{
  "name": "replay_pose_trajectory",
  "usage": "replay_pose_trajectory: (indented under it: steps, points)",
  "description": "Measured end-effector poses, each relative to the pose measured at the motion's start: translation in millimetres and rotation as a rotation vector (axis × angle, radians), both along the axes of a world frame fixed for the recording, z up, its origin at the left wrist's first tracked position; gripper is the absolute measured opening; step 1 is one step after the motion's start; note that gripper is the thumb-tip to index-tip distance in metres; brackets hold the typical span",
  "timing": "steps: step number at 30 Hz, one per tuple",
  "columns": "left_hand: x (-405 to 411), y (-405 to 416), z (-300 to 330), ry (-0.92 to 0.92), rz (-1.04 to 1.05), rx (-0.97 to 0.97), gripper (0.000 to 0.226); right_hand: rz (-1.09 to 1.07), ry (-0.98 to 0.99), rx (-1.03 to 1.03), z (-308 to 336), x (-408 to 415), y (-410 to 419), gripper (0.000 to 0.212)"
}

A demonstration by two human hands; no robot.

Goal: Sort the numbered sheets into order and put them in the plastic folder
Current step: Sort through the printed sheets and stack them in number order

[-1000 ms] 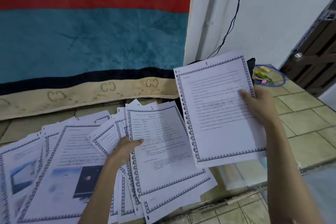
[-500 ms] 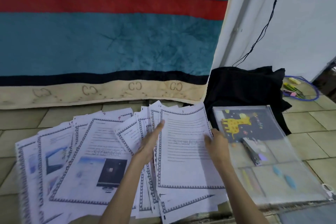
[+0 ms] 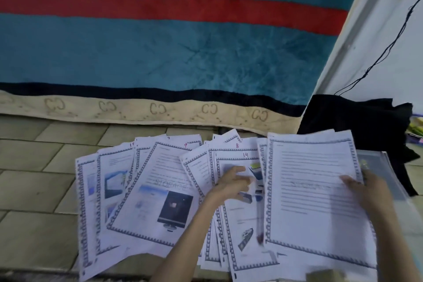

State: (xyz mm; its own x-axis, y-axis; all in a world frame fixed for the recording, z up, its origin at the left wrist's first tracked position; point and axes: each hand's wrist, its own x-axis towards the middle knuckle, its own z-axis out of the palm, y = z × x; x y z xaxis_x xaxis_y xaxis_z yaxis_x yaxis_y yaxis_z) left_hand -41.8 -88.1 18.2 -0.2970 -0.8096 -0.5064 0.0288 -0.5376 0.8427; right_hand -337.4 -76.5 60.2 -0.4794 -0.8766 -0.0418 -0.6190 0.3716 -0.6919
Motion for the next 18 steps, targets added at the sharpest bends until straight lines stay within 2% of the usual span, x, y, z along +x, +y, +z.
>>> replay_pose_trajectory:
  steps: [3, 5, 7, 10, 12, 14, 16, 18]
  points:
    - [-1.0, -3.4, -10.4, -0.086, 0.091, 0.016, 0.048, -0.067, 0.192, 0.105, -5.6, -11.7, 2.5, 0.046]
    - [2.5, -0.9, -9.0, -0.127, 0.096, -0.022, 0.041, -0.083, 0.253, 0.193, -11.8, -11.3, 4.8, 0.047]
    - [17.7, 3.1, -0.1, -0.215, 0.104, -0.143, 0.034, -0.134, 0.336, 0.211, -17.7, -11.0, 2.2, 0.054]
    - [64.1, 6.6, 12.1, -0.562, 0.326, -0.357, 0.030, -0.202, 0.450, 0.046, -10.7, 16.8, -10.4, 0.049]
    - [105.0, 12.4, 15.8, -0.799, 0.499, -0.376, 0.032, -0.041, 0.324, -0.102, 6.3, 67.2, -18.4, 0.046]
    - [144.8, 19.0, 13.0, -1.058, 0.608, -0.323, 0.033, 0.220, 0.020, -0.135, 16.8, 136.5, -22.4, 0.033]
    - [174.5, 26.3, 9.3, -1.261, 0.569, -0.166, 0.032, 0.488, -0.223, -0.077, 12.2, 211.6, -21.9, 0.029]
    - [191.5, 32.1, 7.4, -1.271, 0.486, -0.053, 0.032, 0.707, -0.377, 0.038, -7.6, 272.9, -21.6, 0.030]
